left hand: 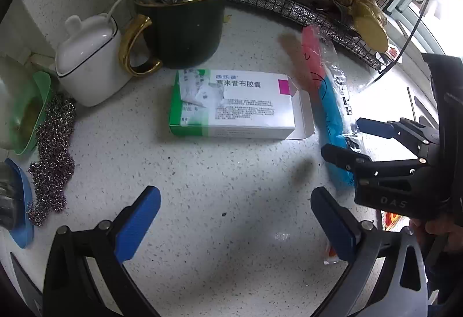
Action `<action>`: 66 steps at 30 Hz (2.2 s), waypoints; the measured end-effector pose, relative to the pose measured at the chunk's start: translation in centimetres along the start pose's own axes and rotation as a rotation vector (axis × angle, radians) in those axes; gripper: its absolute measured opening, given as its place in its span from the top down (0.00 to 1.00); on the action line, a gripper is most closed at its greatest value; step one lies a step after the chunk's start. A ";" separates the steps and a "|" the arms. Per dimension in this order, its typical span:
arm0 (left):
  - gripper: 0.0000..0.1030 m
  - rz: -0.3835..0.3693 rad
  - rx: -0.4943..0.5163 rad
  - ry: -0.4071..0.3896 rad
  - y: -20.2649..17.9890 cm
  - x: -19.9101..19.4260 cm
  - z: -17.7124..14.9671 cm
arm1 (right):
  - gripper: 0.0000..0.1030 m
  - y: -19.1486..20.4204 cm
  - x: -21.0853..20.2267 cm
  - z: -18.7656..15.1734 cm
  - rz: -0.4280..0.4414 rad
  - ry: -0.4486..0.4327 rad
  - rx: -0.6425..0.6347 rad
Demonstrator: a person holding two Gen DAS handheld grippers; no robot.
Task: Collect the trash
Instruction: 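Grasp the pink-and-blue plastic package with the right tool and lift it, then grasp the yellow yeast sachet with the left tool and lift it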
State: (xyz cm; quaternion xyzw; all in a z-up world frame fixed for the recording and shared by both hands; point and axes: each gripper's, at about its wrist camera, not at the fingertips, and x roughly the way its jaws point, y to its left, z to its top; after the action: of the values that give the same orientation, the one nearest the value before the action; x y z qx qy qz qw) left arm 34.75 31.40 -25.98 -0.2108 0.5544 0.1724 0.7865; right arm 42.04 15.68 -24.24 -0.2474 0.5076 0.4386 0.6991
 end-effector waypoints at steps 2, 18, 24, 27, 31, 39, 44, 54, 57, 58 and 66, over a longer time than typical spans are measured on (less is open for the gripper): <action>0.00 -0.005 0.002 0.002 -0.1 -0.1 -0.1 | 0.48 0.5 -0.2 -0.2 -0.032 -0.015 -0.031; 0.00 -0.154 0.254 0.017 -9.6 -2.2 -0.8 | 0.90 -4.8 -10.5 -8.7 -0.065 -0.114 0.167; 0.00 -0.211 0.451 0.057 -15.1 -1.2 -1.1 | 0.90 -8.8 -13.5 -12.7 -0.094 -0.134 0.308; 0.00 -0.274 0.575 0.094 -17.8 0.0 -1.6 | 0.90 -10.0 -14.3 -14.5 -0.112 -0.136 0.375; 0.00 -0.253 0.688 0.114 -20.2 1.8 -2.1 | 0.90 -10.3 -14.3 -16.3 -0.130 -0.137 0.448; 0.00 -0.291 0.848 0.173 -24.6 5.7 -2.1 | 0.90 -10.2 -12.5 -17.7 -0.155 -0.137 0.514; 0.00 -0.277 0.954 0.155 -26.2 7.2 -2.5 | 0.90 -10.8 -12.0 -18.2 -0.158 -0.140 0.544; 0.47 -0.346 0.972 0.140 -29.5 6.6 -3.3 | 0.90 -11.7 -11.2 -19.1 -0.126 -0.127 0.608; 0.58 -0.376 0.956 0.144 -28.6 6.4 -3.1 | 0.90 -11.9 -11.2 -18.9 -0.111 -0.127 0.606; 0.58 -0.375 0.950 0.143 -28.3 6.3 -3.2 | 0.90 -11.8 -11.2 -18.9 -0.102 -0.128 0.607; 1.00 -0.345 0.870 0.151 -27.5 5.4 -3.4 | 0.90 -11.2 -12.9 -18.6 -0.088 -0.157 0.604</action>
State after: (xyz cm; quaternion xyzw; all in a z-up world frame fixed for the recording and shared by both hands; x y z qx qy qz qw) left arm 47.74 6.38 -28.25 0.0375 0.5877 -0.2248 0.7763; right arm 41.22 -9.23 -20.11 -0.0158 0.5480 0.2551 0.7965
